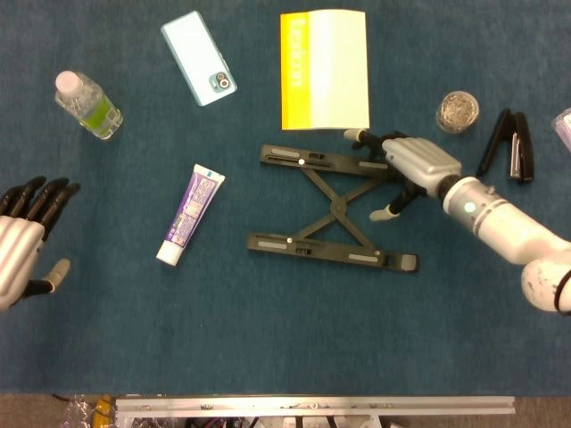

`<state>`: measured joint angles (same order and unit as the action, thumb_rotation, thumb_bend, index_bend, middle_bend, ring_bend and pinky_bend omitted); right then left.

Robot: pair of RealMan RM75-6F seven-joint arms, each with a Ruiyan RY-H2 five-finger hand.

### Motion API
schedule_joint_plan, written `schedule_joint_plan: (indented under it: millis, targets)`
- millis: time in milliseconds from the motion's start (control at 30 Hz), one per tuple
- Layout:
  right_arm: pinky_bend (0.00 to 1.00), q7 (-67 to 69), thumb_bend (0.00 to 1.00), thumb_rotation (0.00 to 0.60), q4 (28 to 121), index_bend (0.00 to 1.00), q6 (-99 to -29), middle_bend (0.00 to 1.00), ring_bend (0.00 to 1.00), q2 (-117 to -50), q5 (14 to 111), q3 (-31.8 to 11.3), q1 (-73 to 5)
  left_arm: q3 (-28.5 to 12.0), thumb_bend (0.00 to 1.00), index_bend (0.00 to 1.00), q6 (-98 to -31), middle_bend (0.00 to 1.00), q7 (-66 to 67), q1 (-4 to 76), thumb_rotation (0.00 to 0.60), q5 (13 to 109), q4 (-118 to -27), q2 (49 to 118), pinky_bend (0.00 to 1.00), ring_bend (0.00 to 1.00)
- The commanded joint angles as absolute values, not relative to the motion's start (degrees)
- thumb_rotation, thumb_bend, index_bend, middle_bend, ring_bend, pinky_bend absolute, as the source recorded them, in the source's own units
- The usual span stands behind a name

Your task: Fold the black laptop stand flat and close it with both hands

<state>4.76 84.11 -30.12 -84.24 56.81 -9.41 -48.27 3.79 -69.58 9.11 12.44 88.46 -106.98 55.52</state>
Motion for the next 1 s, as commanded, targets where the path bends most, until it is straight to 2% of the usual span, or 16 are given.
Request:
schedule_joint_plan:
  millis: [33,133,433,1000]
  targets:
    - [0.08,4.57,0.00,0.600,84.62,0.00,-30.62,0.17,0.22,-83.79,56.59,-9.28,-48.16,4.31,0.32,0.02,-69.35,0.04,8.87,12.68,0.600,89.52,-106.94,55.10,0.08,0.01]
    - [0.08,4.09,0.00,0.600,84.37,0.00,-32.00,0.17,0.22,-83.30,56.02,-9.23,-48.02,5.56,0.32,0.00,-67.19,0.00,10.17,13.30,0.600,90.14,-108.57,53.88,0.05,0.00]
    - [0.08,2.97,0.00,0.600,84.38,0.00,-32.85,0.17,0.15,-83.87,55.12,-7.61,-47.78,5.51,0.32,0.00,-62.74,0.00,15.17,15.80,0.600,89.64,-111.91,56.66,0.04,0.00]
    - [0.08,2.99,0.00,0.600,85.00,0.00,-31.94,0.16,0.14,-85.20,55.32,-5.96,-47.73,4.87,0.32,0.00,-57.93,0.00,23.48,19.29,0.600,84.49,-114.77,62.91,0.01,0.00]
